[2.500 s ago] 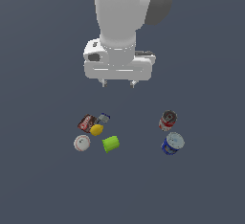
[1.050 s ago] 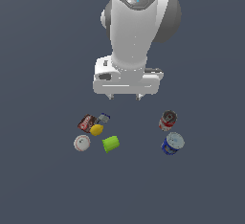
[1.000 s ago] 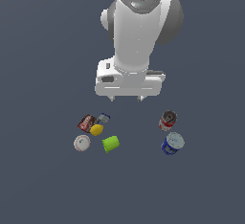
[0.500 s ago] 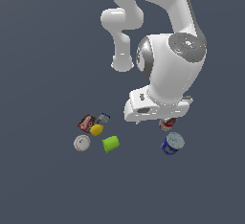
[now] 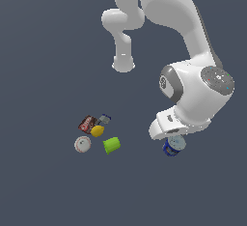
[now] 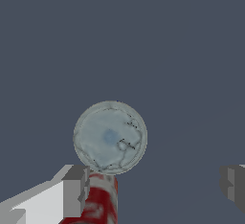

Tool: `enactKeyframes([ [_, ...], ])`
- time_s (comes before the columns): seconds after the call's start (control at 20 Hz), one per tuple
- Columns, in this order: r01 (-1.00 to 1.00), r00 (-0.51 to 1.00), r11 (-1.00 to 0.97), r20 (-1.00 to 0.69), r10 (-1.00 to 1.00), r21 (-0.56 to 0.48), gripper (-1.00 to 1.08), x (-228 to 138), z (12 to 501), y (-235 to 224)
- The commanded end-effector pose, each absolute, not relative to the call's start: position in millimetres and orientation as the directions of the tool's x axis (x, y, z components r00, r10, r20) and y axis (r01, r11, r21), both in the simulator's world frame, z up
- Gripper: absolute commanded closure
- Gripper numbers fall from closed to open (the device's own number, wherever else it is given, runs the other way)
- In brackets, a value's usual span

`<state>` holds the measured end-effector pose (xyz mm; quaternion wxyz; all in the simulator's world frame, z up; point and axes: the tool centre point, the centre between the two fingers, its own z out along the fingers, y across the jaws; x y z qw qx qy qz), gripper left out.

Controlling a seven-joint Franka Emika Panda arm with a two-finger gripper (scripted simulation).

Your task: Pick up a designated object from a clutter of objects.

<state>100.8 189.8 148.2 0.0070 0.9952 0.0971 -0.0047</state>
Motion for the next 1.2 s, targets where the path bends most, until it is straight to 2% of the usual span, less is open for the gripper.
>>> enactKeyframes([
  [0.0, 0.203, 0.979, -0.979, -0.005, 0.203, 0.008, -0.92, 104, 138, 204],
  [0.6, 0.216, 0.976, -0.976, -0.002, 0.216, 0.001, -0.92, 105, 121, 221],
  [1.15, 0.216, 0.976, -0.976, 0.000, 0.216, 0.000, -0.92, 104, 75, 222],
])
